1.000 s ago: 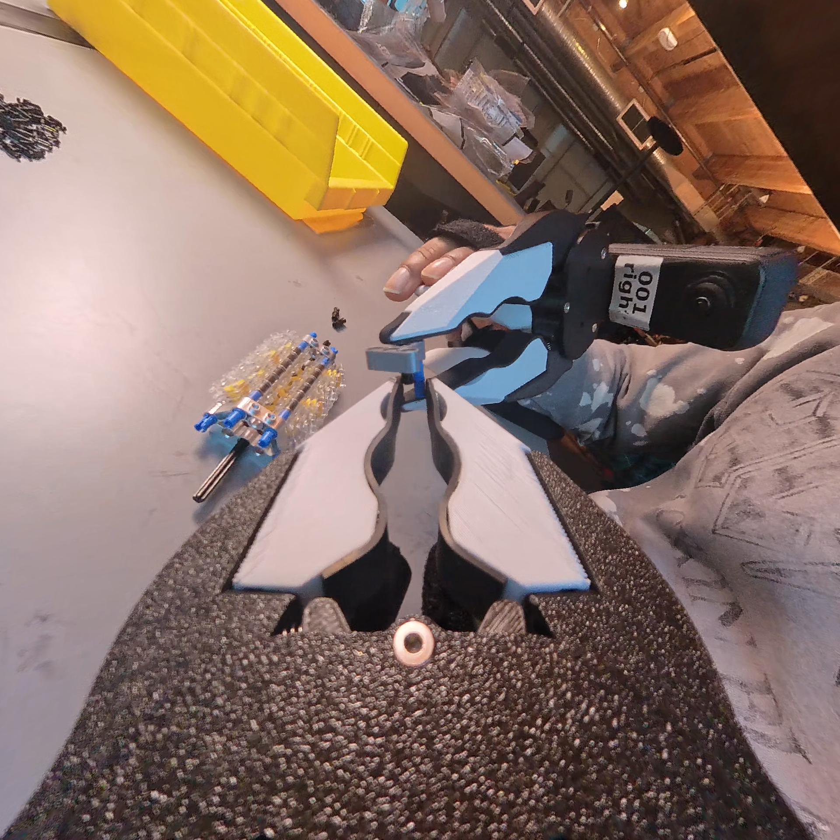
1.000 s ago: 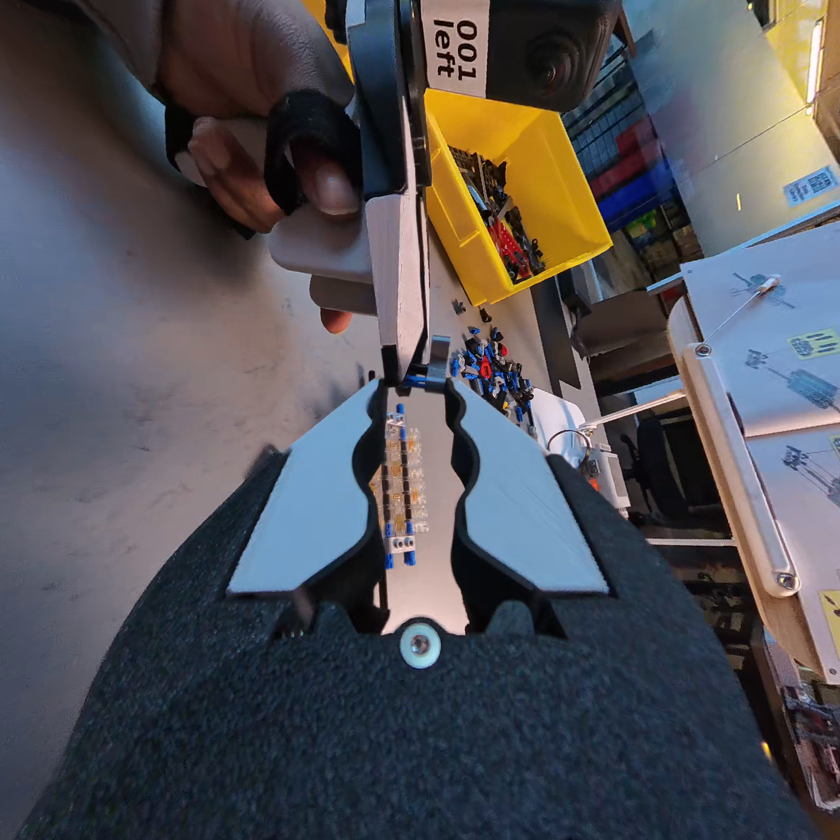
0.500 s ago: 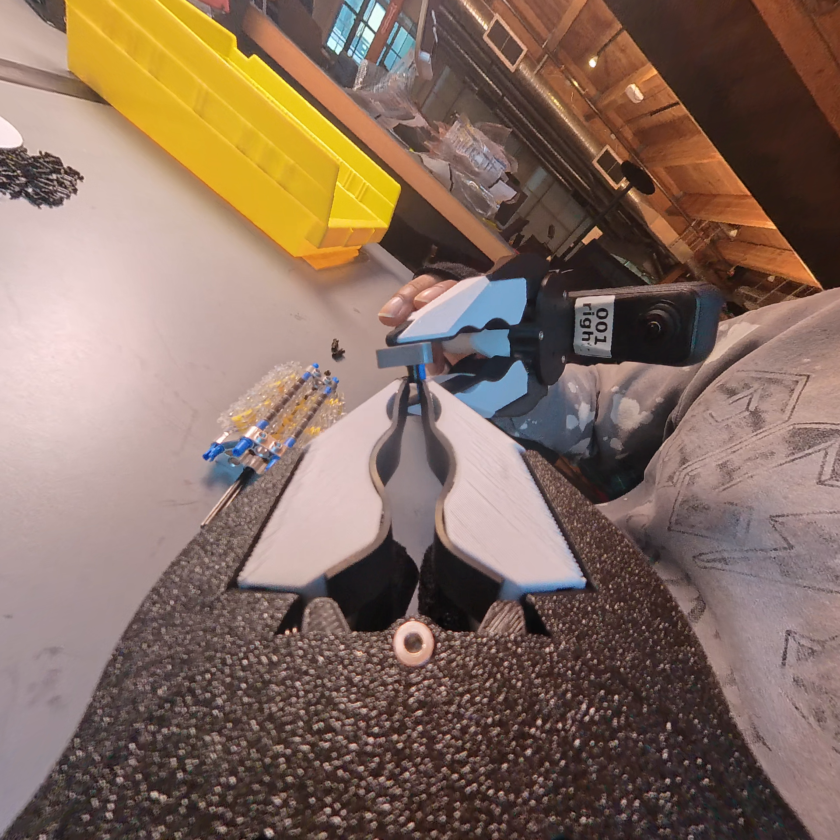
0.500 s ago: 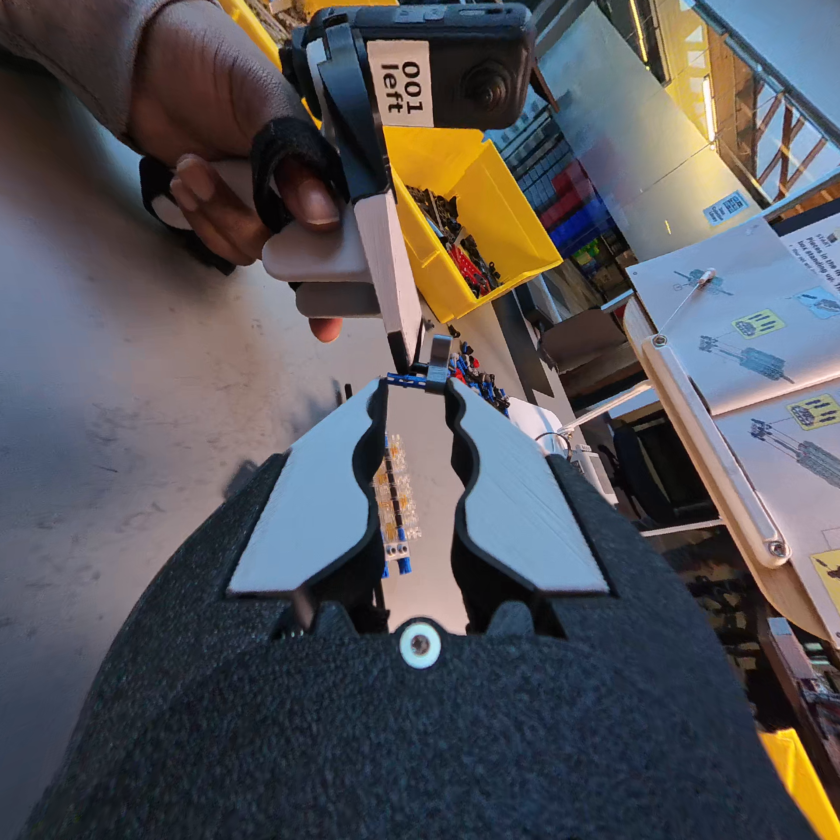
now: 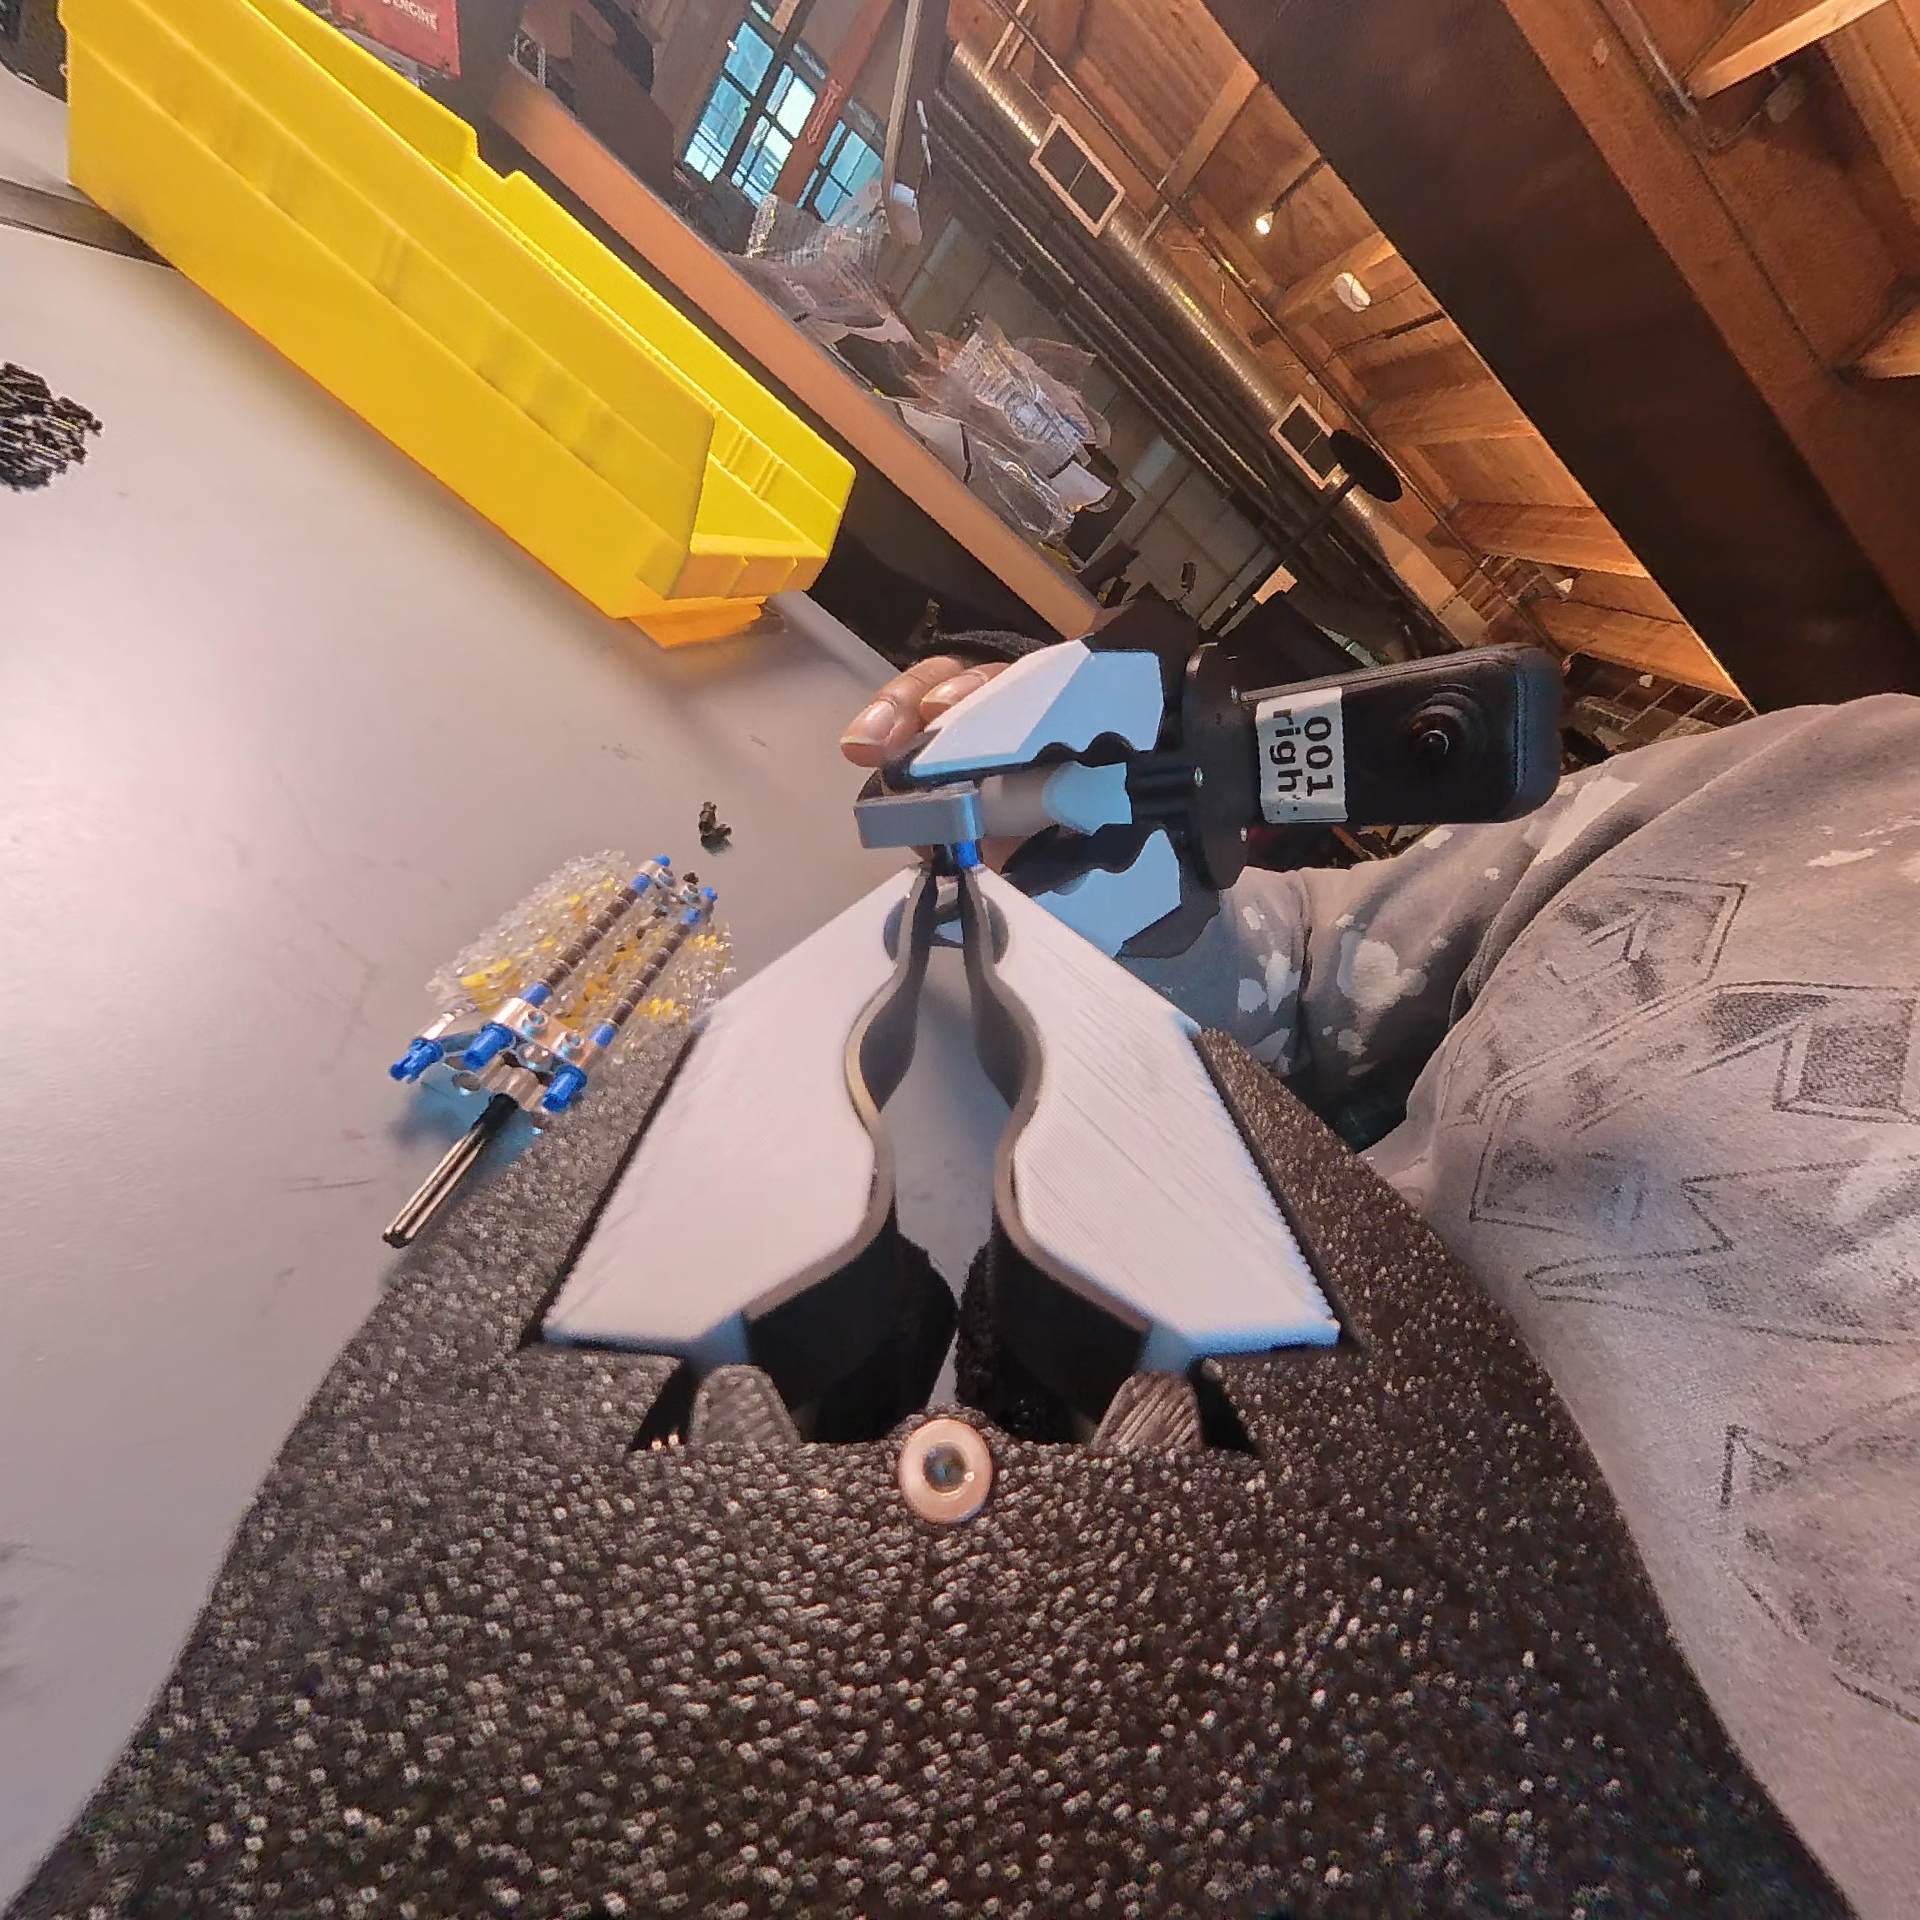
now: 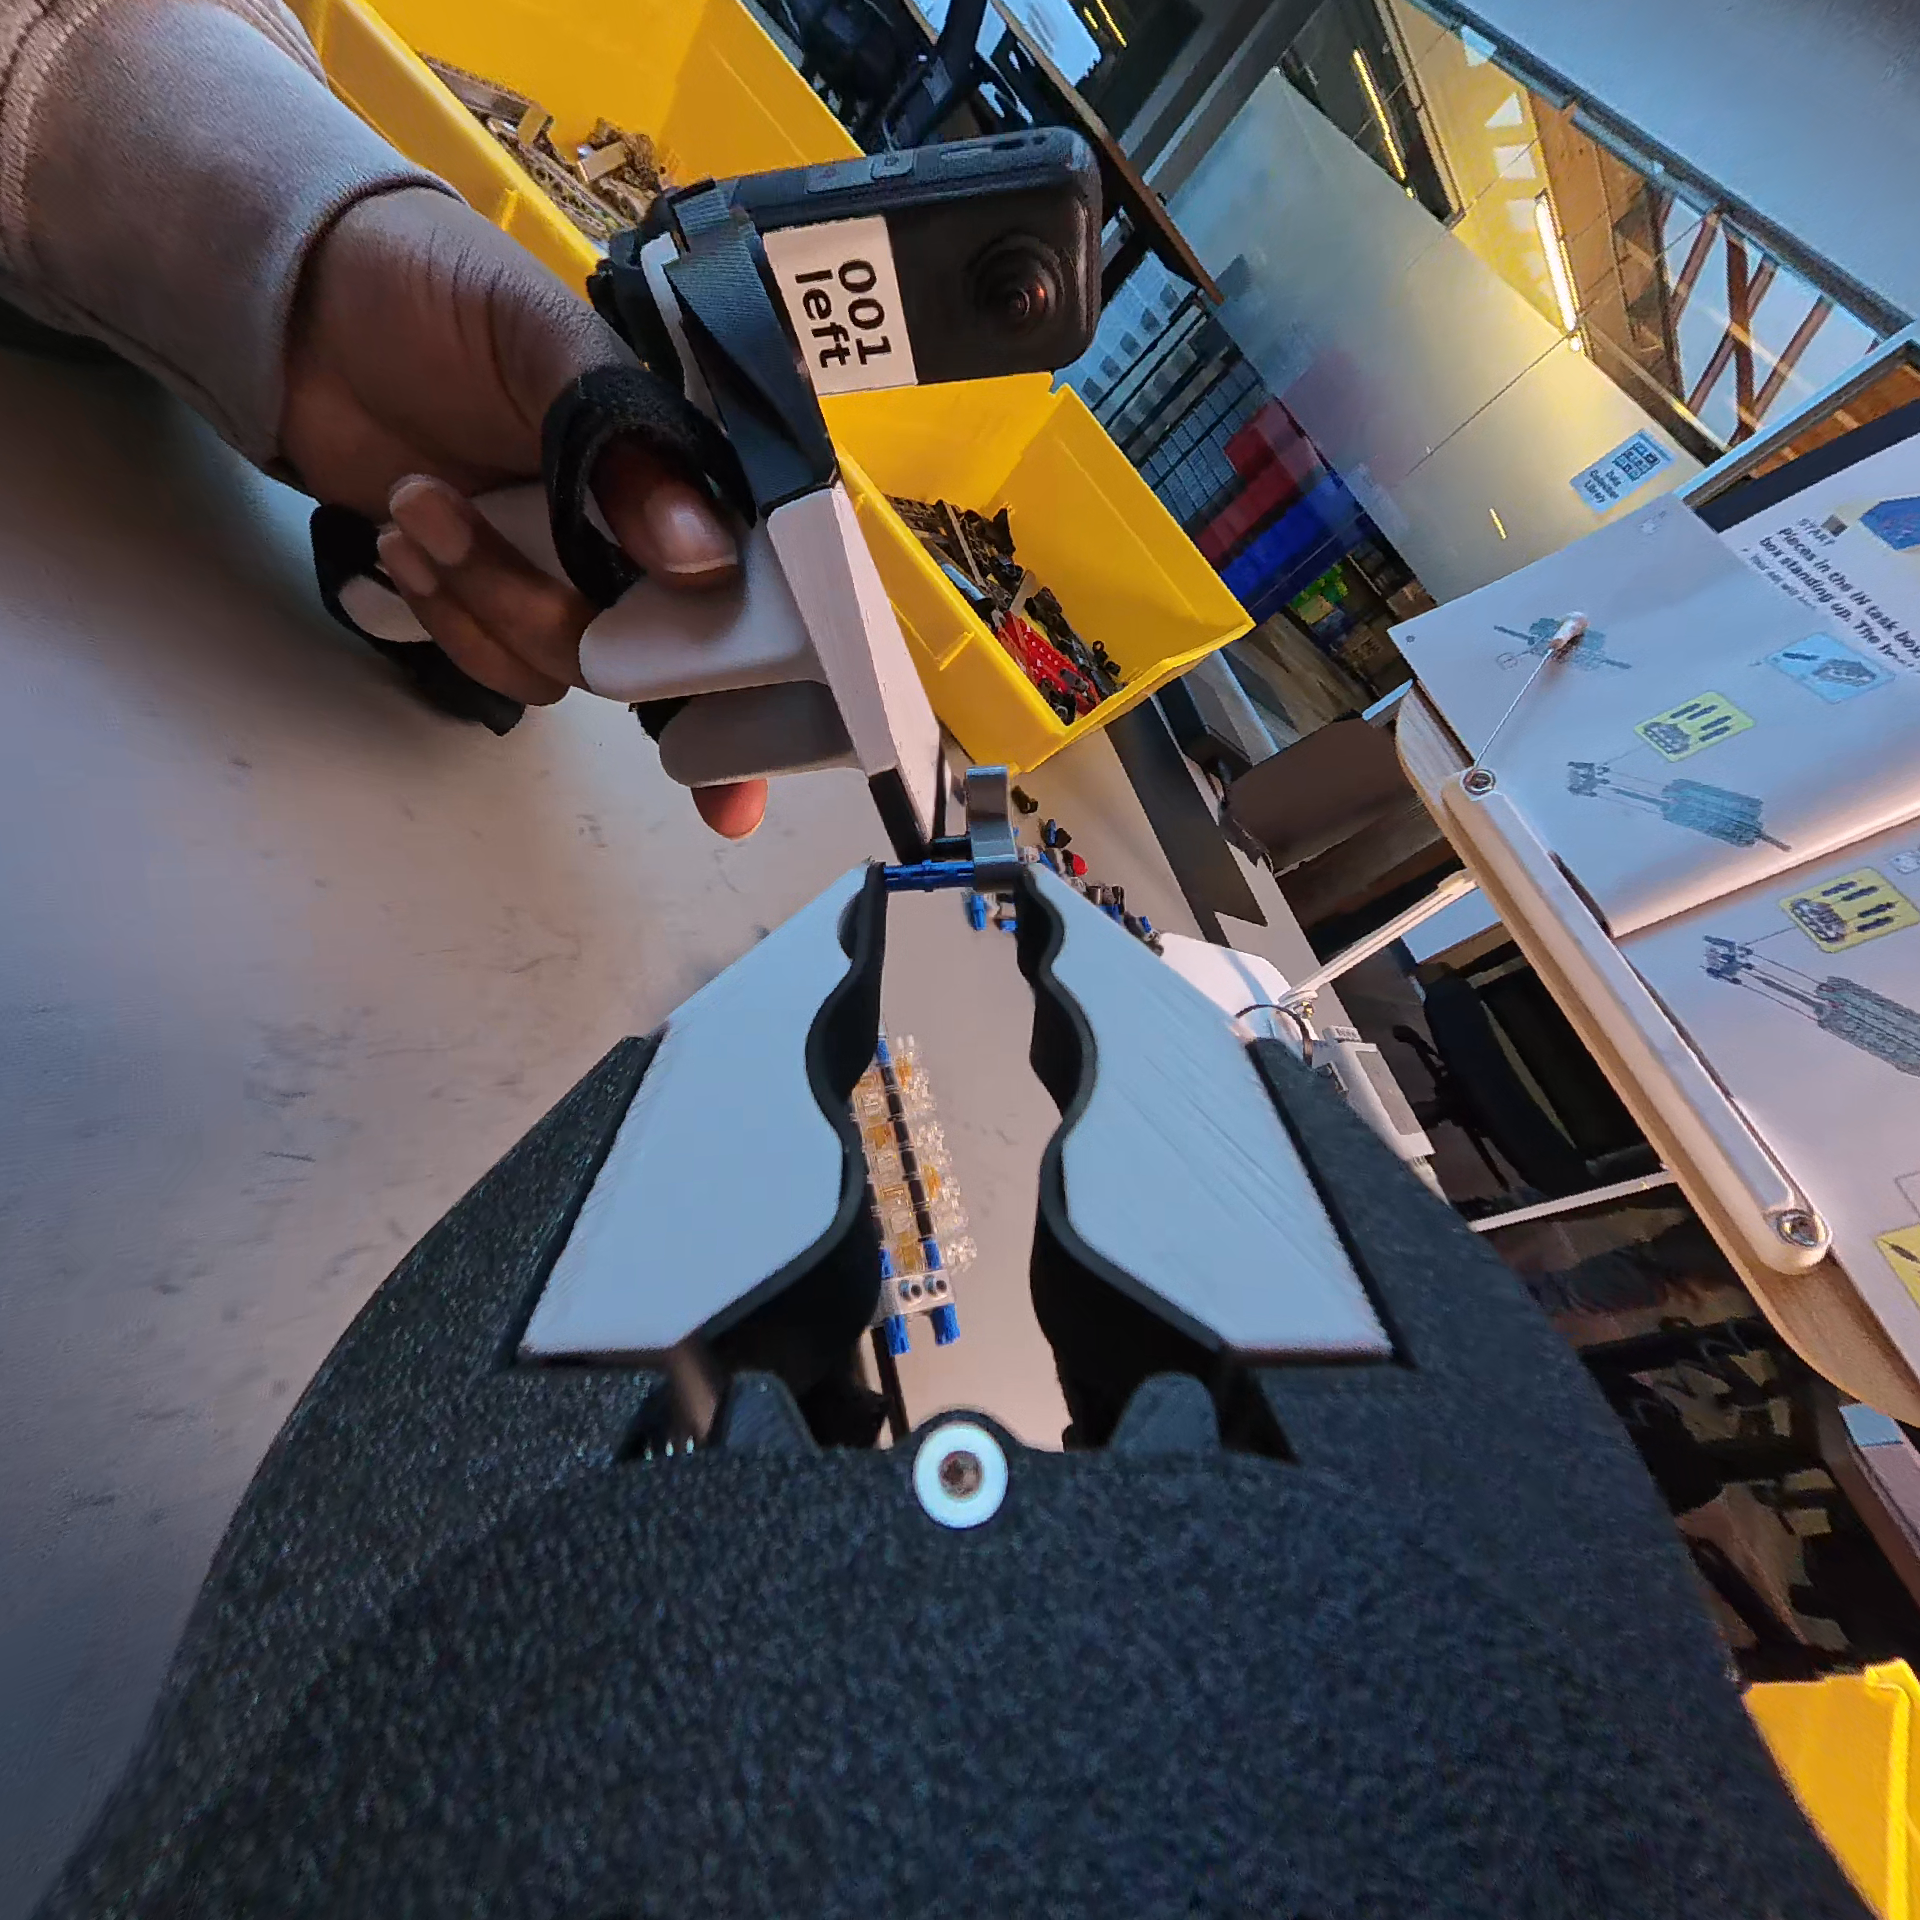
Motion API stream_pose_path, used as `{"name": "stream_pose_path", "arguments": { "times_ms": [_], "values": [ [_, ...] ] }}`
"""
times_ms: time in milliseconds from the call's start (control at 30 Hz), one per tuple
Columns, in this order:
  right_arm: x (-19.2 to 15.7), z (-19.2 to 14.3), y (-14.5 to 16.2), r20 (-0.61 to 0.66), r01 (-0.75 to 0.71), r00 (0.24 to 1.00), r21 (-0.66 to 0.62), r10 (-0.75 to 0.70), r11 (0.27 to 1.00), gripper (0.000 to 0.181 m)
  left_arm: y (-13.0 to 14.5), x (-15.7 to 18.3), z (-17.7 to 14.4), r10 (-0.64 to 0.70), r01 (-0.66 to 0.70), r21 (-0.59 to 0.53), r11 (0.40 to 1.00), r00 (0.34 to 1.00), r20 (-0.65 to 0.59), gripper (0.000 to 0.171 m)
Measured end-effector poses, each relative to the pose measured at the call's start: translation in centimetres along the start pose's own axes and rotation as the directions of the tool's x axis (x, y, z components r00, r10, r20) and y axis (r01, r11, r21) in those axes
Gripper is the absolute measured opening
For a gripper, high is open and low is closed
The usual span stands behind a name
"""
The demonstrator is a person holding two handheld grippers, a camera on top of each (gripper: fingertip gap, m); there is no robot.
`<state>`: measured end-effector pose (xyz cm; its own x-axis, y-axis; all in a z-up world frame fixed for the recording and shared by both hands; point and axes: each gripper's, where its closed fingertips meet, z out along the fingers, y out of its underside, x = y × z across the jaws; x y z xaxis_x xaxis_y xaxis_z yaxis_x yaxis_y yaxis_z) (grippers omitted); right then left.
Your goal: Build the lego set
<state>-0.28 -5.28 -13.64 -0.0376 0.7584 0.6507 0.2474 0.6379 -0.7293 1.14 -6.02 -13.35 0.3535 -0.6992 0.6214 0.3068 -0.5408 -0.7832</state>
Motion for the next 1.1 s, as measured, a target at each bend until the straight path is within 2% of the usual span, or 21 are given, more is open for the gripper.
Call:
{"name": "stream_pose_path", "arguments": {
  "times_ms": [500,733,833,1000,1100],
  "values": [
    [-0.1,0.0,0.8,-0.001,0.038,0.999,-0.041,-0.038,0.998,0.022,-0.2,-0.5,-0.2,-0.033,0.033,0.011,0.999,0.999,0.014,0.015],
    [-0.1,-0.3,0.5,0.002,0.023,1.000,-0.021,-0.023,1.000,0.022,-1.0,-0.7,-0.8,0.032,-0.034,0.032,0.999,0.998,0.053,0.023],
    [-0.6,-0.3,0.1,0.030,0.000,1.000,0.004,0.000,1.000,0.022,-0.8,-0.4,-0.7,0.065,-0.065,0.009,0.998,0.997,0.046,0.027],
    [-1.3,-0.4,-0.5,0.065,-0.013,0.998,0.037,0.011,0.999,0.022,0.0,0.4,-0.1,0.016,-0.017,-0.022,1.000,1.000,-0.024,0.023],
    [-1.4,-0.3,-0.3,0.064,-0.013,0.998,0.028,0.011,1.000,0.022,0.1,0.2,-0.1,0.010,-0.010,-0.028,1.000,1.000,-0.015,0.022]
  ]
}}
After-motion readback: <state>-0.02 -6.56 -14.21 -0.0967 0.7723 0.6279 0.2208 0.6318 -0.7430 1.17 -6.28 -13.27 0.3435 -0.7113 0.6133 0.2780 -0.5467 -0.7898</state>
